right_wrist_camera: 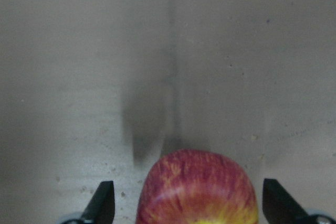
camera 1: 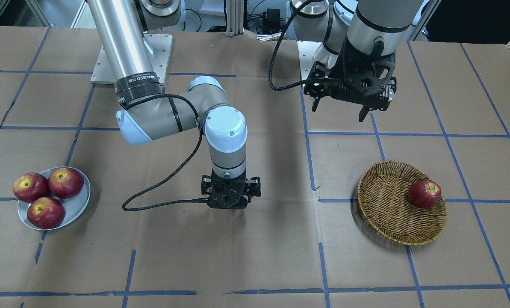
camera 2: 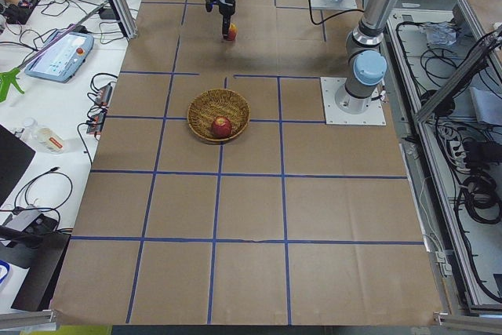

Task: Transfer apple from basket to plate
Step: 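Lower the right gripper and close it around the apple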

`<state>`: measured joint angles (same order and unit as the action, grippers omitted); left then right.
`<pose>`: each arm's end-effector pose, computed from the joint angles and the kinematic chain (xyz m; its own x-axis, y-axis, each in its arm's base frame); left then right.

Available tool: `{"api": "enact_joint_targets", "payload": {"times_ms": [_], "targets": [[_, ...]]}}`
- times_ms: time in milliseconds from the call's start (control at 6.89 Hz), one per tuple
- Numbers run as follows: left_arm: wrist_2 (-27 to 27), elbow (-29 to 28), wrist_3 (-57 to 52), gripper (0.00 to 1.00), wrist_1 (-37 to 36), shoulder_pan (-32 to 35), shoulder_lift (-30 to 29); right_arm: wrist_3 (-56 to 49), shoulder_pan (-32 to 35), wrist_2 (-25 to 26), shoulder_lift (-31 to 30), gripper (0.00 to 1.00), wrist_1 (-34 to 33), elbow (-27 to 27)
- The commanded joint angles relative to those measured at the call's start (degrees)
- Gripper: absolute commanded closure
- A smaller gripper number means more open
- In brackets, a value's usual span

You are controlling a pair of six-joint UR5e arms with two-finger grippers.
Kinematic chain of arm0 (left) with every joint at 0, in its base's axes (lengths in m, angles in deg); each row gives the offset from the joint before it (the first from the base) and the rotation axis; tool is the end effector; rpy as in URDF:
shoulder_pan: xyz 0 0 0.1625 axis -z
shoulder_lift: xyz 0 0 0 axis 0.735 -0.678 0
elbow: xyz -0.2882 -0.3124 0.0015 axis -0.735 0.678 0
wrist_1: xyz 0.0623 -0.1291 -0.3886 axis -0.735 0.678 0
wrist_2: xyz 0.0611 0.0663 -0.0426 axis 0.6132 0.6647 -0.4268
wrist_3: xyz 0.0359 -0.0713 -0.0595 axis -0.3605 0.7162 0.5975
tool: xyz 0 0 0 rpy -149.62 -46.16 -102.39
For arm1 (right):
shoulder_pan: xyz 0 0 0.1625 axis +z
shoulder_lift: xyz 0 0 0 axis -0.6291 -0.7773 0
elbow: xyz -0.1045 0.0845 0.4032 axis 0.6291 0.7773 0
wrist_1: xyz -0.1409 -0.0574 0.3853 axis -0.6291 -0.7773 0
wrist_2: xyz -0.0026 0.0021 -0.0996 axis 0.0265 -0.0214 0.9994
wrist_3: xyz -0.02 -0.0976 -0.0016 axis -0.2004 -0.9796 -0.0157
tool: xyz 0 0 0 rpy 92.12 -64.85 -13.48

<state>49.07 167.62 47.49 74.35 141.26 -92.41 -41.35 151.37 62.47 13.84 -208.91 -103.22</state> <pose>-0.1674 -0.5012 0.5035 -0.9680 0.2508 -0.0084 0.2508 0.9680 -0.0047 0.3682 -0.5435 0.1883 -0.9984 0.0490 -0.0298 0.0507 0.9970 -0.0593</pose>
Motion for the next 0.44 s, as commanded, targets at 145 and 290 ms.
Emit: {"api": "enact_joint_targets", "payload": {"times_ms": [145, 290], "targets": [[0.1, 0.12, 0.03, 0.0, 0.47, 0.0, 0.33, -0.02, 0.03, 0.01, -0.37, 0.3, -0.09, -1.37], [0.11, 0.12, 0.03, 0.0, 0.48, 0.0, 0.42, 0.06, -0.06, 0.1, -0.37, 0.36, -0.18, -1.11]]}}
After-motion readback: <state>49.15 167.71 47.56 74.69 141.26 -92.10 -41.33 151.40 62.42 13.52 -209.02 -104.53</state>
